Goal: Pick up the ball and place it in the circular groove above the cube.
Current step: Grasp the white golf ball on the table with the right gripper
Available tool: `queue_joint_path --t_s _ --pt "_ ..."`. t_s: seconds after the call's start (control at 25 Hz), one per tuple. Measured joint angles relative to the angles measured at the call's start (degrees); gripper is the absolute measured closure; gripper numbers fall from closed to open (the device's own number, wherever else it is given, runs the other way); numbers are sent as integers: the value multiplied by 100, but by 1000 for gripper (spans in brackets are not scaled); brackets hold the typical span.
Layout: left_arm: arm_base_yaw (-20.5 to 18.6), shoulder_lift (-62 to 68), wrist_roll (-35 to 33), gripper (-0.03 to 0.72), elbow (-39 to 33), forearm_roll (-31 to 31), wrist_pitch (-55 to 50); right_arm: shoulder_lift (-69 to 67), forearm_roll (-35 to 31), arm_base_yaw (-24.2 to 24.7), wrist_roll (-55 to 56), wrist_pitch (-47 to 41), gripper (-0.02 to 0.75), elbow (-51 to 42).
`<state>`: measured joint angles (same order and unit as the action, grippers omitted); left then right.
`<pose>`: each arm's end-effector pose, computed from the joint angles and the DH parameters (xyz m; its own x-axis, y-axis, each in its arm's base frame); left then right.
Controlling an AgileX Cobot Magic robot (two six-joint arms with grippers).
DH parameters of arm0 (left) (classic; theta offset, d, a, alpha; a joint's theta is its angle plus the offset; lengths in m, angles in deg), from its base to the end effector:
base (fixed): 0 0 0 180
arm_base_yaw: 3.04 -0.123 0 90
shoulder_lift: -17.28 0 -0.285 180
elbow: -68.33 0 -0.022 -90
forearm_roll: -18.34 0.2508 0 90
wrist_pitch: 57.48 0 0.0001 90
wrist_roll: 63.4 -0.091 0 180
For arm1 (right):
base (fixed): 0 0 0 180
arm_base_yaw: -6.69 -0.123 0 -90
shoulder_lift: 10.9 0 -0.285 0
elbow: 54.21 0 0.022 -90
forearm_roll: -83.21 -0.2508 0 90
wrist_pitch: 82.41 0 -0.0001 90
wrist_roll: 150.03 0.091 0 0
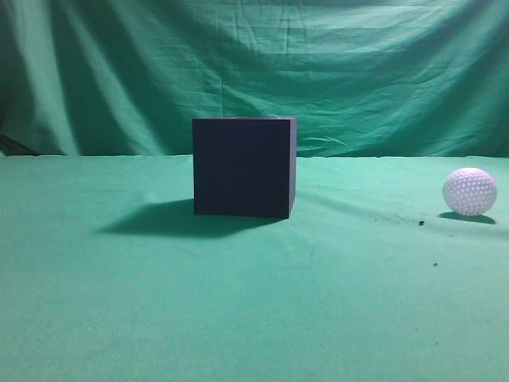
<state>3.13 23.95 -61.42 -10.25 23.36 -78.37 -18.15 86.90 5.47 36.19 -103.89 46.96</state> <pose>0.0524 -0.0028 0.1735 -0.2712 0.0769 -0.9595 0.0905 0.9944 0.0541 0.0527 -0.0010 0.1706 -0.3005 0.0422 -0.9528 0.0158 0.9991 0.0393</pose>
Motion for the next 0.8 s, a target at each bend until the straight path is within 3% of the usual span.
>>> queue_joint_path --t_s 0.8 --pt "0 0 0 688 0 0 0 0 0 0 0 12 689 0"
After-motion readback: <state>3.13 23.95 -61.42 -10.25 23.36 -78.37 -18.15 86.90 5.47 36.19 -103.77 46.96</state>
